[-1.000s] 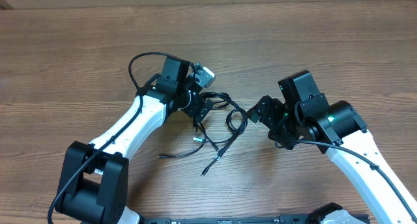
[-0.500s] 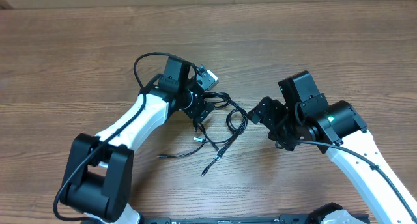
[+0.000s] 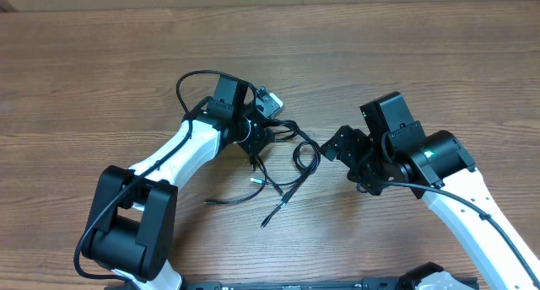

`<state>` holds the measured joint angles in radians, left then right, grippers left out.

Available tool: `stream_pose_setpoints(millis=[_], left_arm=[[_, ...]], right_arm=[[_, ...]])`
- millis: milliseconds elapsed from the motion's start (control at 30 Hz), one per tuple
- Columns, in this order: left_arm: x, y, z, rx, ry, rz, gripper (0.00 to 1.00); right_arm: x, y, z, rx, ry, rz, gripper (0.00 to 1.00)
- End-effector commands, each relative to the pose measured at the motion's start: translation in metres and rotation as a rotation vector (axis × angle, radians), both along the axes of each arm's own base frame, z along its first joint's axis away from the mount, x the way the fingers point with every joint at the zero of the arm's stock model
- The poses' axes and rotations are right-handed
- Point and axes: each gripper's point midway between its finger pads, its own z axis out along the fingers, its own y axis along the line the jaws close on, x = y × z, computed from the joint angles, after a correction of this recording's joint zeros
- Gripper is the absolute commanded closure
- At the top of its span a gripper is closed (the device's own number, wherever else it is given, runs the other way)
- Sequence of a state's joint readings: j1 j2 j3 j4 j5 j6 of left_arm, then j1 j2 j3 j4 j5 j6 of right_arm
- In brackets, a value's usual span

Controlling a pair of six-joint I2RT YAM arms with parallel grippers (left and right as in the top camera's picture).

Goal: Untangle cables

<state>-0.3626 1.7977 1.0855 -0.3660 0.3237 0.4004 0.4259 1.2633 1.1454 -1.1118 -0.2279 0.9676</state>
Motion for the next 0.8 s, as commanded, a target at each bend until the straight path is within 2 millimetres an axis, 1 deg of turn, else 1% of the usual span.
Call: stream_pose_setpoints(millis=[0, 133, 200, 233, 267, 333, 500, 567, 667, 700, 767], left_arm=[[-0.002, -0.009, 0.002, -0.052, 0.016, -0.037, 0.52], [-0.006, -0.013, 0.003, -0.075, 0.032, -0.051, 0.68], [-0.008, -0.013, 0.002, -0.076, 0.041, -0.053, 0.80], [-0.010, -0.013, 0.002, -0.076, 0.048, -0.053, 0.89], [-0.010, -0.013, 0.001, -0.076, 0.052, -0.054, 0.96], [-0.013, -0.014, 0.001, -0.086, 0.068, -0.057, 0.96], [-0.017, -0.013, 0.002, -0.105, 0.119, 0.001, 0.96], [-0.023, -0.018, 0.007, -0.136, 0.137, -0.018, 0.96], [-0.031, -0.029, 0.027, -0.215, 0.144, -0.061, 0.96], [-0.034, -0.033, 0.042, -0.256, 0.125, -0.084, 0.96], [-0.035, -0.036, 0.060, -0.288, 0.093, -0.102, 0.96]], right_arm=[[0.002, -0.001, 0.003, -0.006, -0.018, 0.002, 0.16], [0.002, -0.001, 0.003, -0.007, -0.016, 0.002, 0.16], [0.001, -0.002, 0.002, -0.008, -0.013, 0.002, 0.16], [0.001, -0.002, 0.002, -0.009, -0.011, 0.002, 0.16], [0.000, -0.002, 0.002, -0.010, -0.009, 0.002, 0.16], [-0.001, -0.003, 0.001, -0.012, -0.005, 0.002, 0.16], [-0.004, -0.004, 0.000, -0.018, 0.010, 0.002, 0.17], [-0.006, -0.005, -0.001, -0.019, 0.021, -0.007, 0.17], [-0.008, -0.005, -0.001, -0.004, 0.056, -0.060, 0.16], [-0.010, -0.002, 0.000, 0.025, 0.084, -0.104, 0.16], [-0.010, 0.001, 0.001, 0.054, 0.113, -0.155, 0.16]])
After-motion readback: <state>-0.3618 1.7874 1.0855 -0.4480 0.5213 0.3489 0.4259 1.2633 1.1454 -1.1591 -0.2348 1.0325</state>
